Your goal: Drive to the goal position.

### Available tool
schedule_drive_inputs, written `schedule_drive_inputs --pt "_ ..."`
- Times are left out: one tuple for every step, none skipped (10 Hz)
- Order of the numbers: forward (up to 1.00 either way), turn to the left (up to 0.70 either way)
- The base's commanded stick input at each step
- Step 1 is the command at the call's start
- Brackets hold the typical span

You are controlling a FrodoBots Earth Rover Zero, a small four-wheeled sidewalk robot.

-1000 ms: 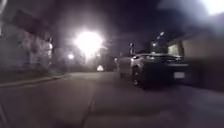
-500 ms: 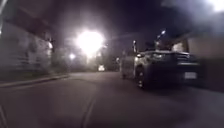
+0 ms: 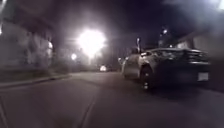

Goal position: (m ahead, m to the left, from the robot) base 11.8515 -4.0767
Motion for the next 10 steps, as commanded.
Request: schedule_drive_inputs --pt "0.70 0.35" --pt "0.70 0.03" --pt "0.70 0.00" --pt "0.70 0.00" --pt "0.70 0.00" --pt "0.70 0.00" --pt "0.70 0.00" --pt "0.70 0.00" --pt "0.70 0.00" --pt "0.70 0.00"
